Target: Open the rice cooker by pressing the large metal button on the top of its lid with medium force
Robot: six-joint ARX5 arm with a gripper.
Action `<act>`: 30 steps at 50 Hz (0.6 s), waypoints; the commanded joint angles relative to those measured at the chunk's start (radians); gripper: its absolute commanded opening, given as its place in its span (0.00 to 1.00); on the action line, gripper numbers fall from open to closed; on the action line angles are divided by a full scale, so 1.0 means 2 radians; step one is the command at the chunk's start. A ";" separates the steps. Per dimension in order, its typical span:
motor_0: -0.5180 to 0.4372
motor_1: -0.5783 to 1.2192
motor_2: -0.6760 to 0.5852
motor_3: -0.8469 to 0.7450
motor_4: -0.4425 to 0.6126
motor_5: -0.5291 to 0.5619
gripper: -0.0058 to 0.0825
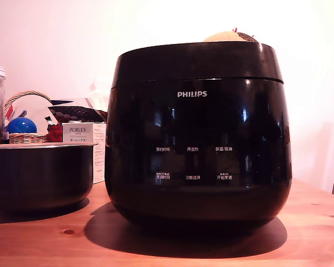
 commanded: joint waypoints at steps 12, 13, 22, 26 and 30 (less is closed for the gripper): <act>0.027 -0.005 -0.014 0.140 0.059 -0.005 0.04; 0.027 -0.005 -0.014 0.143 0.060 -0.014 0.04; 0.027 -0.005 0.006 0.176 0.126 -0.134 0.04; 0.027 -0.005 0.028 0.169 0.170 -0.195 0.04; 0.027 -0.004 0.063 0.133 0.233 -0.235 0.04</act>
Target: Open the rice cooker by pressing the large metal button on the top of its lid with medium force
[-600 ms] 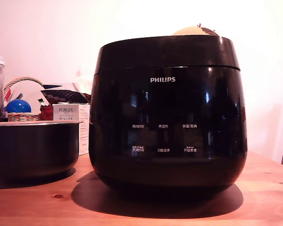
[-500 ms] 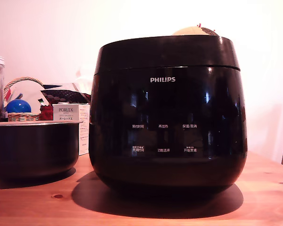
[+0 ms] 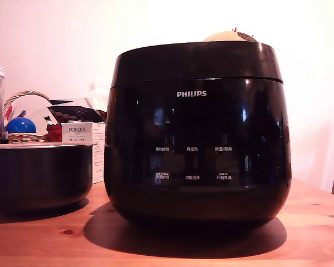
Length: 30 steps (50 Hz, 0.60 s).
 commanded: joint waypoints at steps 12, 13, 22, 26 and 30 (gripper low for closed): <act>-0.005 0.061 0.139 -0.117 0.215 -0.065 0.04; -0.007 0.070 0.146 -0.119 0.236 -0.066 0.04; -0.033 0.168 0.197 -0.119 0.308 -0.058 0.04; -0.051 0.210 0.214 -0.114 0.319 -0.053 0.04; -0.075 0.247 0.226 -0.105 0.318 -0.025 0.04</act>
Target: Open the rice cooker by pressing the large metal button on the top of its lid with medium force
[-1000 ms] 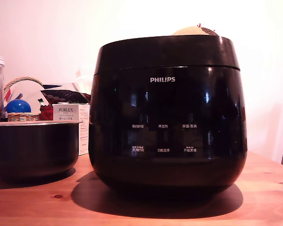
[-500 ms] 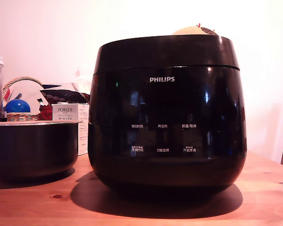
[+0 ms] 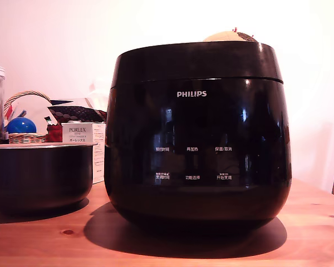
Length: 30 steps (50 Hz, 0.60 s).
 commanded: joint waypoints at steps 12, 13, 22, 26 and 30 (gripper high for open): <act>-0.104 0.124 0.035 0.050 -0.036 0.088 0.04; -0.112 0.133 0.035 0.054 -0.038 0.089 0.04; -0.186 0.205 0.038 0.085 -0.109 0.146 0.04; -0.211 0.232 0.043 0.094 -0.132 0.159 0.04; -0.233 0.258 0.056 0.100 -0.152 0.175 0.04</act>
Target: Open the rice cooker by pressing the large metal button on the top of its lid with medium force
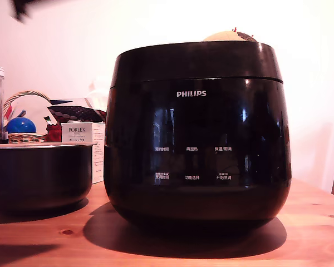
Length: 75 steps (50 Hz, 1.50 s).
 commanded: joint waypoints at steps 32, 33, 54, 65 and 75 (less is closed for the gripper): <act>-0.096 0.184 0.117 0.010 -0.086 0.129 0.04; -0.097 0.186 0.117 0.010 -0.087 0.129 0.04; -0.125 0.212 0.119 -0.051 -0.142 0.180 0.04; -0.124 0.237 0.119 -0.099 -0.170 0.189 0.04; -0.124 0.247 0.119 -0.139 -0.171 0.196 0.04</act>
